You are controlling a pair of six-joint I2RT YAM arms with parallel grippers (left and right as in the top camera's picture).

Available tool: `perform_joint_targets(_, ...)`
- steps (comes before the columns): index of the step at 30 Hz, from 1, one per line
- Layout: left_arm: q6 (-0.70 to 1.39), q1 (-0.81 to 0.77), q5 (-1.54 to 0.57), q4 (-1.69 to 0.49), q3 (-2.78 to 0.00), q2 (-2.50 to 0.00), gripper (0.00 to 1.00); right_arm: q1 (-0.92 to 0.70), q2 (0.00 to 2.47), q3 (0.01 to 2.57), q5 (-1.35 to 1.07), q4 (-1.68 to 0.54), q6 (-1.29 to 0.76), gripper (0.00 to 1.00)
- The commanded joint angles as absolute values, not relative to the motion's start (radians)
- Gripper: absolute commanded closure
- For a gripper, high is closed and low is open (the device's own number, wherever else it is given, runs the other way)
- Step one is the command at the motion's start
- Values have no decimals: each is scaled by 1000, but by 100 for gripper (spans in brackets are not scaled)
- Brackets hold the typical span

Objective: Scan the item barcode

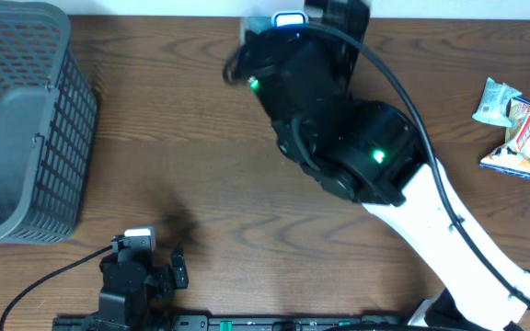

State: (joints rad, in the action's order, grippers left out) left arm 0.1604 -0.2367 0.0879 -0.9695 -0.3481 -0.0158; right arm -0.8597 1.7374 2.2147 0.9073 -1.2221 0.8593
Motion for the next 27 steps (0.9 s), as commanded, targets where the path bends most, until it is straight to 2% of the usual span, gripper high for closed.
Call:
perform_joint_targets(1,163,-239,90,-979,-346,-10,2,-798,1742,2207,415,-1376,448,1)
perform_joint_targets(5,163,-239,90,-979,-346,-10,2,-700,1755,2176,-14,-1496,440,1)
perform_joint_targets(7,163,-239,90,-979,-346,-10,2,-667,1756,2150,-101,-1497,430,1)
perform_joint_targets(16,163,-239,90,-979,-346,-10,2,-638,1757,2122,-75,-1510,435,1)
perform_joint_targets(21,163,-239,90,-979,-346,-10,2,-620,1757,2091,-7,-1509,610,1)
perform_joint_targets(27,163,-239,90,-979,-346,-10,2,-563,1747,2020,-73,-1282,725,1)
